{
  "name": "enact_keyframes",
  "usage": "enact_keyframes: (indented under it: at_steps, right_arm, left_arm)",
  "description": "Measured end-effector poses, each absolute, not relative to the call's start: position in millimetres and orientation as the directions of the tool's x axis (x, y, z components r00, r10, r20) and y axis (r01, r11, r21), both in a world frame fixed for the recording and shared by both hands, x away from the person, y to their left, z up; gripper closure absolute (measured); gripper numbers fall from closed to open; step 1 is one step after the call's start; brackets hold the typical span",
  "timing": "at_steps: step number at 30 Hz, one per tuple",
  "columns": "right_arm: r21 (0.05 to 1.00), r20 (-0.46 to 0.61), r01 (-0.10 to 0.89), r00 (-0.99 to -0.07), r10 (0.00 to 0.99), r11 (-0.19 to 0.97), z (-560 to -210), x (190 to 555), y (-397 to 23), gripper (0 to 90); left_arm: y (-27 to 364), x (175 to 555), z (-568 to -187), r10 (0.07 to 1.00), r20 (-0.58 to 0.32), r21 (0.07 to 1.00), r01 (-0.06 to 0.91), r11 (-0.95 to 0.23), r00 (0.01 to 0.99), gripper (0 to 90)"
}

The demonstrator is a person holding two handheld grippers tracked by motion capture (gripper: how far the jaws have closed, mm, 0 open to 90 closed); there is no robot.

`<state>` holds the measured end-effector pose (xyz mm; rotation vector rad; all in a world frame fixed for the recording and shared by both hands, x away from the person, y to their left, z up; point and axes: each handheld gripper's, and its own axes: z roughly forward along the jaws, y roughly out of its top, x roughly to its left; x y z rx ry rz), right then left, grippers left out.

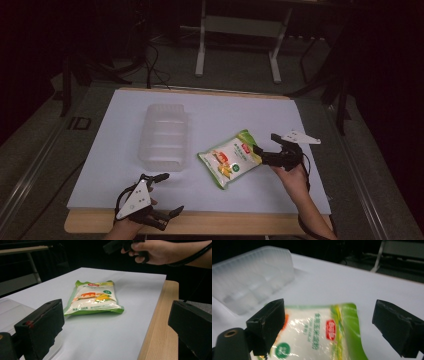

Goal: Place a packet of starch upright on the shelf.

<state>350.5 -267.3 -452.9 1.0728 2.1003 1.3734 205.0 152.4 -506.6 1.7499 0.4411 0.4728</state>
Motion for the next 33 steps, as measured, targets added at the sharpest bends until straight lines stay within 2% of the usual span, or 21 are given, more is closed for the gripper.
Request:
enact_keyframes:
  at_steps: [18,30,33]
  right_arm:
    - [0.809,0.112,0.525,-0.581,0.806,0.266,-517.1,375.7,-273.9,11.2]
    - [0.767,0.105,0.559,-0.594,0.797,0.315,-535.0,378.1,-266.9,11.1]
    - [0.748,0.134,0.585,-0.595,0.792,0.313,-538.6,382.8,-267.8,11.2]
  left_arm:
    - [151.1,206.1,-508.0,0.522,0.079,0.972,0.050,-0.229,0.849,0.7]
    - [150.4,205.8,-508.4,0.522,0.083,0.970,0.050,-0.237,0.849,0.7]
    - [150.0,205.7,-508.7,0.521,0.083,0.970,0.051,-0.237,0.849,0.7]
